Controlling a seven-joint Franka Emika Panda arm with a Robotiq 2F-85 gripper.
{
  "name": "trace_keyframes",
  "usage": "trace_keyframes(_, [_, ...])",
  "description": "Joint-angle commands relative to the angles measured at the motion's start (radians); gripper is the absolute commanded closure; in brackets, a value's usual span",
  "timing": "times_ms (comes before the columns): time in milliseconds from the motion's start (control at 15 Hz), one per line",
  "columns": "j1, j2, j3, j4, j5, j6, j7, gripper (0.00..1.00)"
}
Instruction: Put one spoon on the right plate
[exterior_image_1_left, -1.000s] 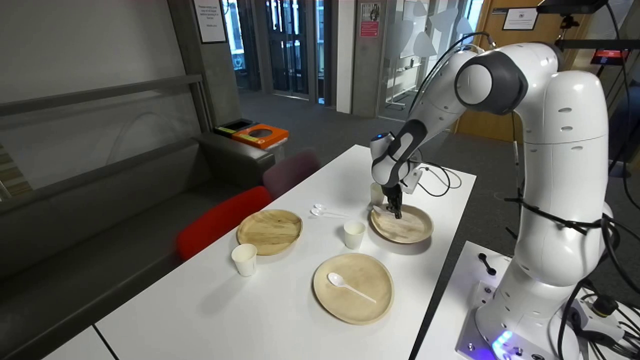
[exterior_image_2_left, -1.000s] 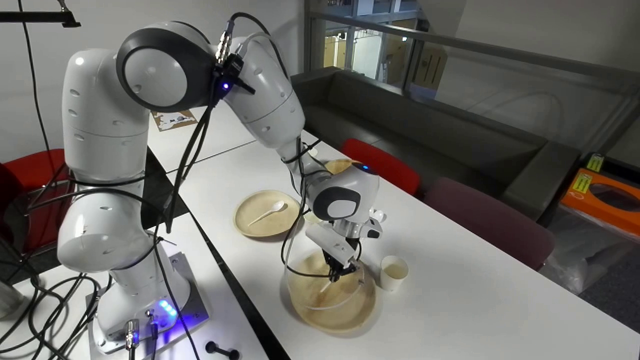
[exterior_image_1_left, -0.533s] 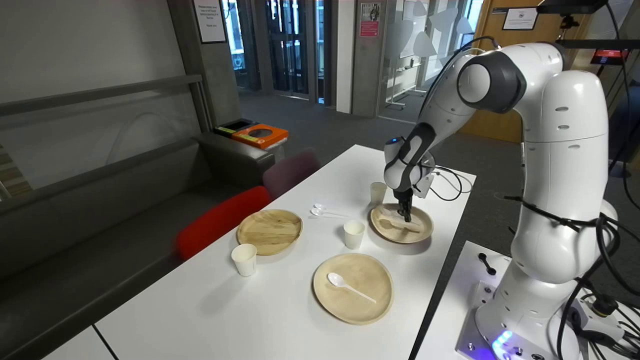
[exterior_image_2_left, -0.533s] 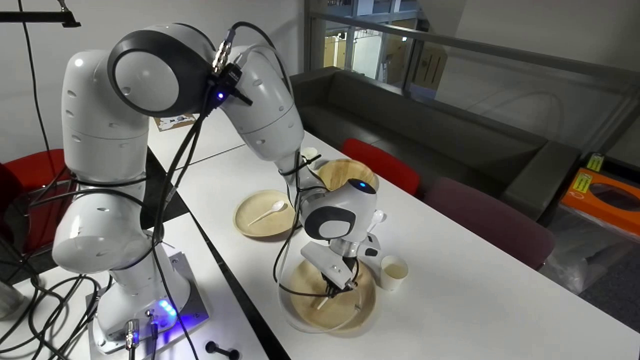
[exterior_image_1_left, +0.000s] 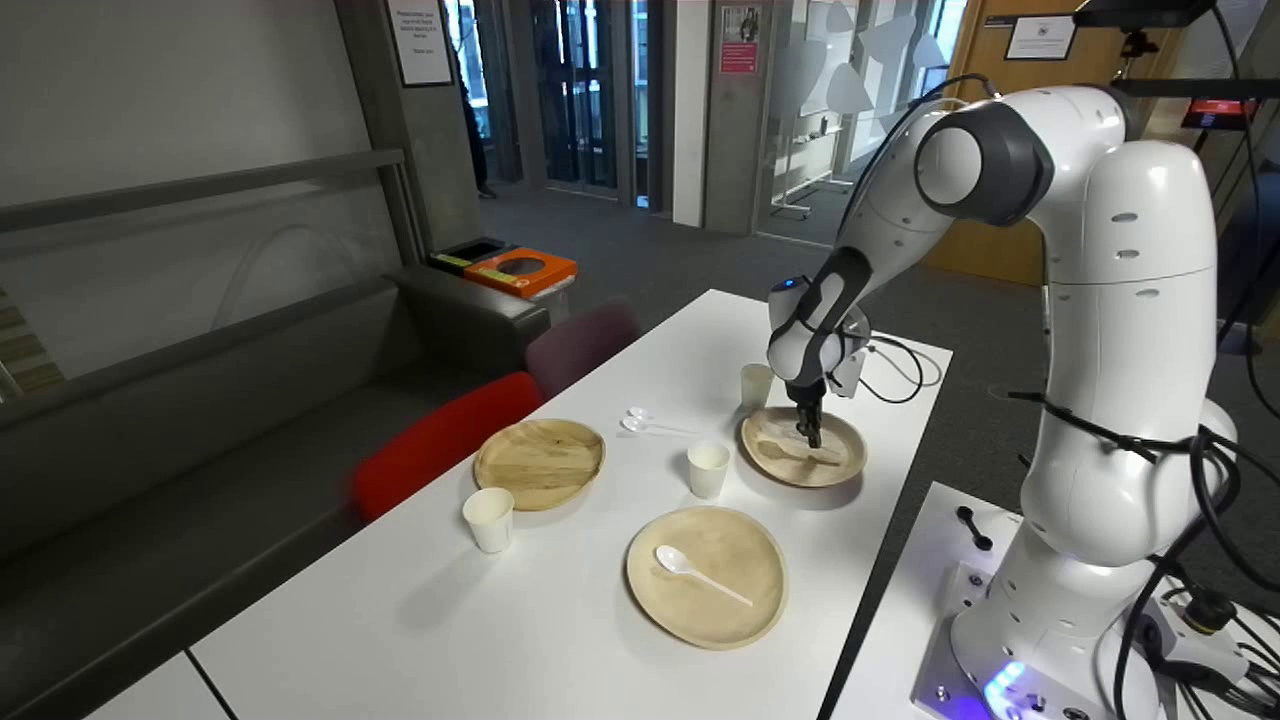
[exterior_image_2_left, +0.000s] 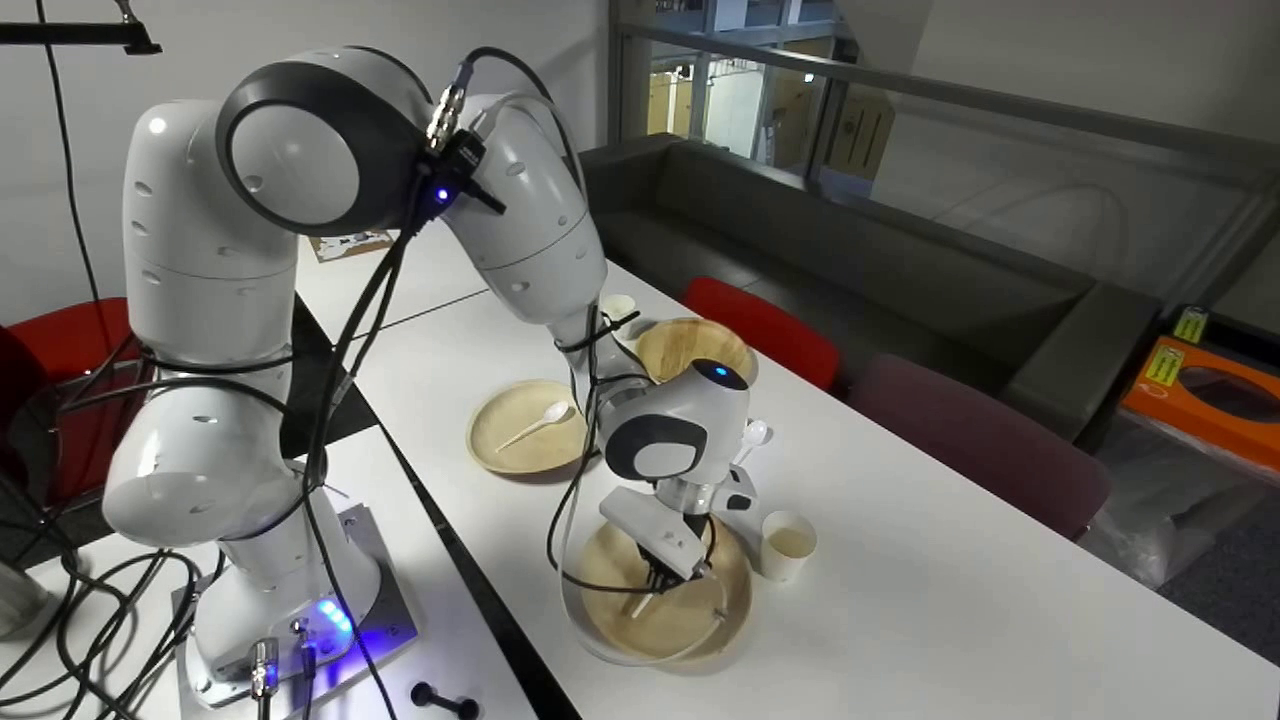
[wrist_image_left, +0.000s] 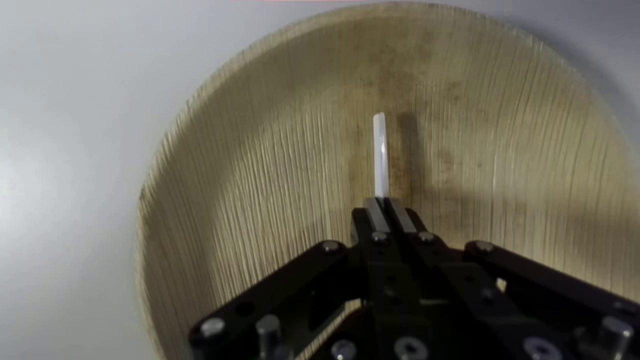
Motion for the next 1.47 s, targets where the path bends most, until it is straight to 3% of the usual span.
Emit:
trace_keyframes(0, [-0.024, -0.017, 0.024, -0.020, 0.021, 0.021, -0.055, 0.99])
trace_keyframes(1067, [-0.061, 0.009, 0.065, -0.001, 0.162, -0.015, -0.193, 0.99])
trace_keyframes(1133, [-0.060, 0.009, 0.064, -0.001, 0.163, -0.015, -0.191, 0.70])
trace_keyframes(1200, [-0.059, 0.010, 0.063, -0.001, 0.163, -0.013, -0.188, 0.69])
trace_keyframes(1400, [-0.057, 0.011, 0.061, -0.002, 0.163, -0.010, -0.184, 0.48])
